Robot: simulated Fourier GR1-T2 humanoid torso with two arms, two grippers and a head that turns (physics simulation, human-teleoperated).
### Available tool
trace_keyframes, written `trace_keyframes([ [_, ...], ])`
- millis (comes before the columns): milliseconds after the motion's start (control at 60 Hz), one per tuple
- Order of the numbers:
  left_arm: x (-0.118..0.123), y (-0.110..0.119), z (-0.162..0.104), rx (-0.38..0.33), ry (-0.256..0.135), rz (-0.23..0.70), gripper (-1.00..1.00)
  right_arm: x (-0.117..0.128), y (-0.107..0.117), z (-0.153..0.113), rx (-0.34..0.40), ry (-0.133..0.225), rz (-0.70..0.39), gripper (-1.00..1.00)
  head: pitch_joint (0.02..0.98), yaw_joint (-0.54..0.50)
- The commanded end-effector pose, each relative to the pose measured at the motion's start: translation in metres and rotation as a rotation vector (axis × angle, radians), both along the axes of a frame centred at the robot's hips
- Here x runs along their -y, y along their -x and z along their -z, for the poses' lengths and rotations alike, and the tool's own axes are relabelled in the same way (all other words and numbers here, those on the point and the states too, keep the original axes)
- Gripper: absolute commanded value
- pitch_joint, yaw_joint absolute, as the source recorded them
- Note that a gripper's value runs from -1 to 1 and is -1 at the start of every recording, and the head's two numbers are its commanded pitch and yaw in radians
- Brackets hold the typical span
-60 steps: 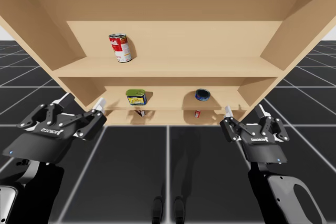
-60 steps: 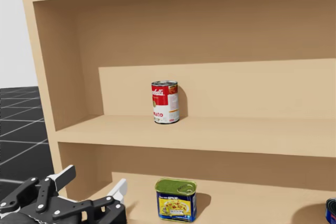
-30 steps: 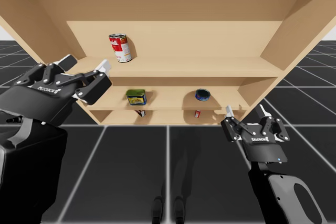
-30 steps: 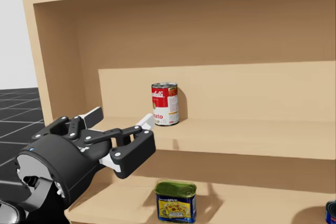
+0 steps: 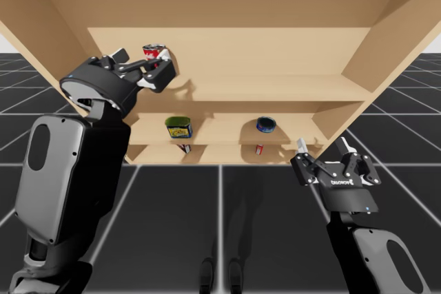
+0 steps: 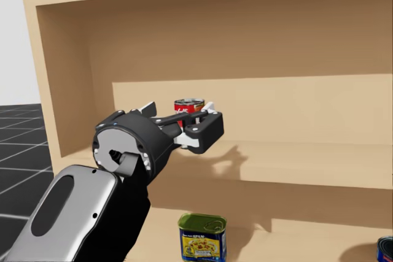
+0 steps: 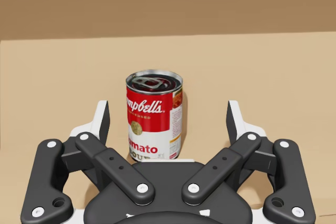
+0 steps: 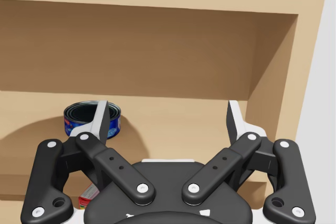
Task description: Look through the shelves, find the red soup can, and take it.
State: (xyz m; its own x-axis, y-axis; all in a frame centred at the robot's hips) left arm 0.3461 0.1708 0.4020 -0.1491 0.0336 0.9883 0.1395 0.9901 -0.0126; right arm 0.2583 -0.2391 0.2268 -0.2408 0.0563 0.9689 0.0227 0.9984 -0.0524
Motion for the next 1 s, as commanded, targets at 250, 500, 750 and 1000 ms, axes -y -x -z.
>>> trace_keyframes([
  [250,0.015,-0.042,0.011,-0.187,-0.033,-0.089,-1.0,0.002,0.0,-0.001,-0.001,-0.01,-0.001,-1.0,0.225,0.25],
  [500,0.017,-0.055,0.013,-0.191,-0.03,-0.142,-0.91,0.003,0.0,-0.001,-0.006,-0.011,-0.005,-1.0,0.227,0.24],
  [750,0.018,-0.052,0.012,-0.172,-0.026,-0.151,0.98,0.003,0.0,0.0,-0.006,-0.01,-0.005,-1.0,0.228,0.24],
  [1000,0.012,-0.031,0.008,-0.133,-0.036,-0.133,1.0,0.003,0.001,-0.001,-0.005,-0.012,-0.003,-1.0,0.231,0.24],
])
